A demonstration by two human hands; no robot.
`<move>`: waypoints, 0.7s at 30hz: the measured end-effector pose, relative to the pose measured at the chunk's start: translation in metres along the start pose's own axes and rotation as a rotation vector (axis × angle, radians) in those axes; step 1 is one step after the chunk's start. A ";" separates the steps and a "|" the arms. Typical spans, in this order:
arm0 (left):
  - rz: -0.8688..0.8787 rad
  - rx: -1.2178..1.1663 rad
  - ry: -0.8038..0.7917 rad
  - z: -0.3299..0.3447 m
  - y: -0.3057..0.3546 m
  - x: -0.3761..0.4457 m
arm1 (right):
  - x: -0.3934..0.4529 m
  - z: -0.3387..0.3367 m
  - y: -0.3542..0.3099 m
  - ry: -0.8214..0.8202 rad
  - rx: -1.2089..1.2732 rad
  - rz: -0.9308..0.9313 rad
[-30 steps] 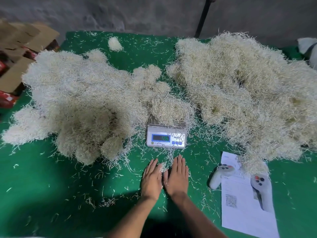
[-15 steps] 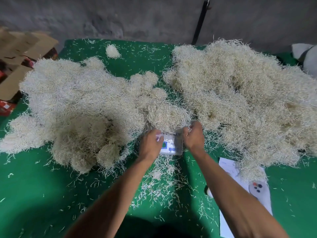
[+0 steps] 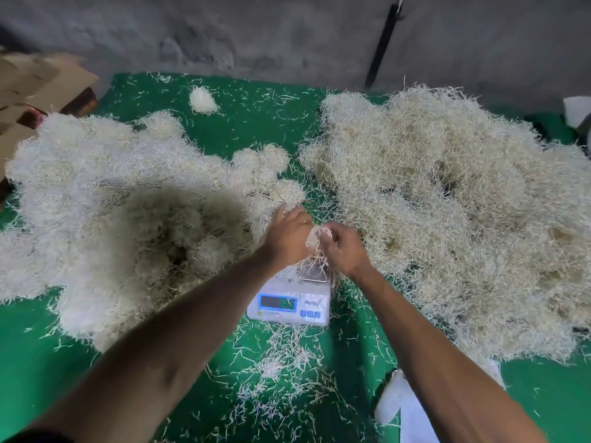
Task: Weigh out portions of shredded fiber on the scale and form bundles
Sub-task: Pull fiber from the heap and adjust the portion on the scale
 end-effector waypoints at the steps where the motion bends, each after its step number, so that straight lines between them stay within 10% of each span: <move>1: -0.006 -0.043 0.044 0.001 -0.001 -0.001 | 0.008 -0.004 0.010 -0.027 0.062 0.057; 7: -0.051 -0.294 0.432 -0.021 -0.002 -0.015 | 0.045 -0.020 0.067 -0.182 0.565 0.636; 21: -0.148 -0.566 0.274 -0.045 0.002 0.014 | 0.106 -0.035 0.078 -0.177 0.540 0.842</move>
Point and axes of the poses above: each hand's wrist, its own x-axis towards the middle knuckle, its own z-axis out of the palm, y = z × x, the point moved 9 cm from there along x, towards the middle knuckle, and after that the axes turned 12 degrees about z, right-handed, at the moved point
